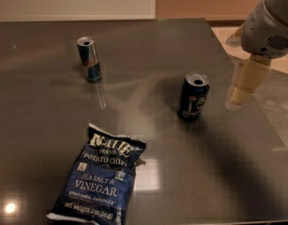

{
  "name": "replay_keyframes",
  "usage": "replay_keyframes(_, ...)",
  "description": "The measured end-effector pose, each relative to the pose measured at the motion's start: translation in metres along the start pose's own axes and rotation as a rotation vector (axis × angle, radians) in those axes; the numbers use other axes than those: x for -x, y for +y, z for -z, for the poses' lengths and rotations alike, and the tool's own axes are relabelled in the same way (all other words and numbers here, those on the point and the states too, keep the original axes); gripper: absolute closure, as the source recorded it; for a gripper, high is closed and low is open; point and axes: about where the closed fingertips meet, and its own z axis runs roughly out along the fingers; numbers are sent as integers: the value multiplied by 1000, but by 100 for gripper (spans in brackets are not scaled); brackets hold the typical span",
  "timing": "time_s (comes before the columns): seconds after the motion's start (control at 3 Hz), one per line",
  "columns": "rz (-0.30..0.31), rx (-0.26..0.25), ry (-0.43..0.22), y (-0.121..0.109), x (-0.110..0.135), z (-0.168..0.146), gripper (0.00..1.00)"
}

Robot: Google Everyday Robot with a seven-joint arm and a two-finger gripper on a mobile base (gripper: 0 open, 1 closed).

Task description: Move pepsi can near redbull can

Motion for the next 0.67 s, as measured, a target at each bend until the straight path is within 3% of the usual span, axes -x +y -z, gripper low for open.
replay_keyframes(0.67,10,130,-94,-4,15,-50,0)
